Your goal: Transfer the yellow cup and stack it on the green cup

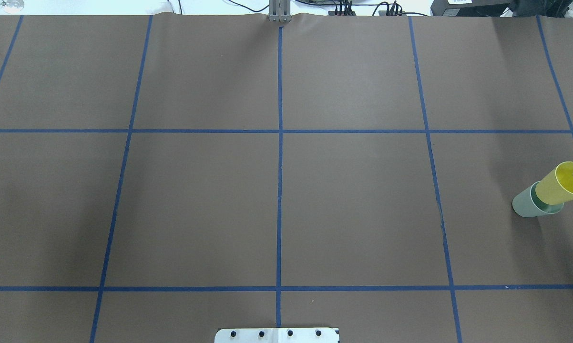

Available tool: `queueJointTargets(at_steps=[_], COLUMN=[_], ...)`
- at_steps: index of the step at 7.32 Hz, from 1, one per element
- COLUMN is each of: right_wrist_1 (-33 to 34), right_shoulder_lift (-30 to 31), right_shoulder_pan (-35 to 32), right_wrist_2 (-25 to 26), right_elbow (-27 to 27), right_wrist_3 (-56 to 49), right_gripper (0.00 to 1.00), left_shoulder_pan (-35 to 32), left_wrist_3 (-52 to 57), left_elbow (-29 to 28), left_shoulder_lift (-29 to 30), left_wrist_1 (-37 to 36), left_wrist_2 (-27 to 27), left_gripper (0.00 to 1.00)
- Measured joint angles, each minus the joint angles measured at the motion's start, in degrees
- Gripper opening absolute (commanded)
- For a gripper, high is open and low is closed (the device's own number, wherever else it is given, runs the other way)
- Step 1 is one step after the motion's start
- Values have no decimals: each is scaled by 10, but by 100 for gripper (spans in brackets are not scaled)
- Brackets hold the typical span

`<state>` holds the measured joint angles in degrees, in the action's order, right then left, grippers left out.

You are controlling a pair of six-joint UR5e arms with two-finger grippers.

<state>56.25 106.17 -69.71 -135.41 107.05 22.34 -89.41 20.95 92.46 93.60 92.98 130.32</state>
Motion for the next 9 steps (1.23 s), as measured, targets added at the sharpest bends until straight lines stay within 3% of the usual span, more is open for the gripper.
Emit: queueJointTargets(at_steps=[2, 3, 4, 5, 7, 9], right_wrist_1=[0, 0, 0, 0, 14, 80], right_shoulder_lift=[0, 0, 0, -2, -15, -37], right_shoulder_pan=[0, 0, 0, 0, -5, -41], right_wrist_2=[0, 0, 0, 0, 7, 15], right_elbow=[0, 0, 0, 0, -7, -19], right_wrist_3=[0, 0, 0, 0, -1, -34], right_gripper=[22, 35, 93, 98, 99, 99], left_shoulder_pan=[0, 0, 0, 0, -1, -1], left_wrist_3=[0, 0, 0, 0, 1, 1], left_elbow=[0, 0, 0, 0, 0, -2], left_shoulder_lift=[0, 0, -1, -1, -1, -2], left_wrist_1=[0, 0, 0, -1, 0, -1], left_wrist_2=[0, 0, 0, 0, 4, 7], left_gripper=[100, 100, 100, 100, 100, 100])
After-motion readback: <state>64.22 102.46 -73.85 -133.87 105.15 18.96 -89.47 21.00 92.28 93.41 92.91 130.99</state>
